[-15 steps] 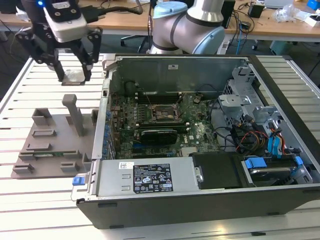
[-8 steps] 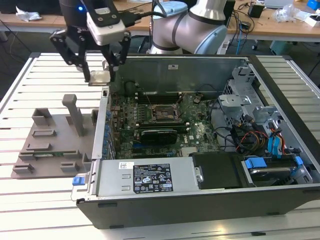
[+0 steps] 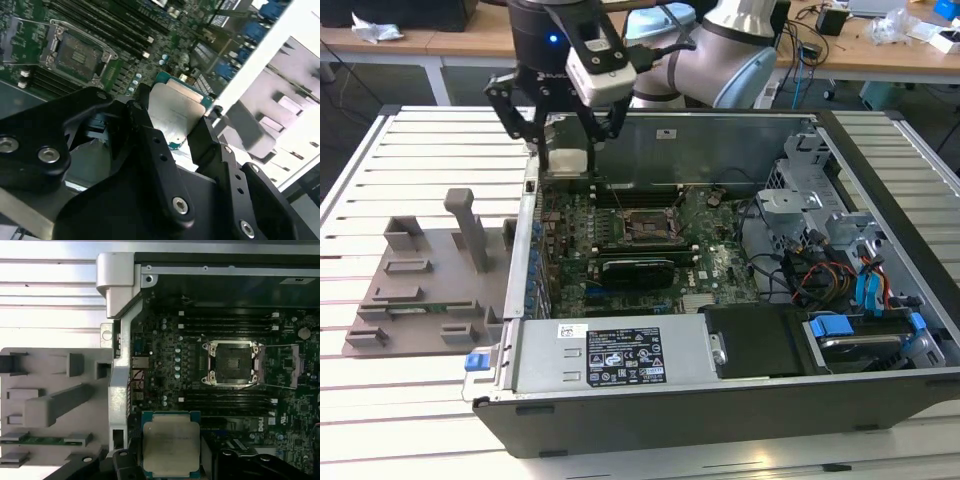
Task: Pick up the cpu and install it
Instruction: 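Pick up the cpu and move it towards the insertion slot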
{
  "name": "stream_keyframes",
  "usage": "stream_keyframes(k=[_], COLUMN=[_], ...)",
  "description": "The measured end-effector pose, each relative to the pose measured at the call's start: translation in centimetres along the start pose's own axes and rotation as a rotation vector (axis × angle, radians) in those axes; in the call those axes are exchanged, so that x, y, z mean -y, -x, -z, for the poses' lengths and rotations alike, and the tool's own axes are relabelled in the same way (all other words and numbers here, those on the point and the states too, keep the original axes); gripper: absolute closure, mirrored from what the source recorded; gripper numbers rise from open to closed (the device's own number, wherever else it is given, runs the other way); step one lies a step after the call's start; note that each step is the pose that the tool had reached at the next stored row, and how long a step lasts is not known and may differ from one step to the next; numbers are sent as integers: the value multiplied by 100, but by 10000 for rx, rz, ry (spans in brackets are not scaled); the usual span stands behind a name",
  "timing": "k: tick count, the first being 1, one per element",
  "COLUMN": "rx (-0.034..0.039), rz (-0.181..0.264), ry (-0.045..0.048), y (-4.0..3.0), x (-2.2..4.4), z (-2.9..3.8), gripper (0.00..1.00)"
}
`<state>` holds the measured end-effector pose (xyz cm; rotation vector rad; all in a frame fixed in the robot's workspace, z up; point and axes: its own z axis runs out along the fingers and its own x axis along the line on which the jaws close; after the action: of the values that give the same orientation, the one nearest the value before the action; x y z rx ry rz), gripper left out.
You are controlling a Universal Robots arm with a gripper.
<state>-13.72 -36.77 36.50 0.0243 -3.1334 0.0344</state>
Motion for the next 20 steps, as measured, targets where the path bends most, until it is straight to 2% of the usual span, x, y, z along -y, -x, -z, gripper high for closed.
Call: stream_keyframes(k=[3, 9, 13, 16, 20], rx=[-12, -17, -19, -25, -31], rz=[8, 36, 52, 68, 84], ry=[0, -2, -1, -3, -3], y=[156, 373, 498, 663, 810], x=[-49, -166, -222, -288, -342], z=[-48, -154, -210, -276, -324], gripper=[45, 45, 45, 45, 45])
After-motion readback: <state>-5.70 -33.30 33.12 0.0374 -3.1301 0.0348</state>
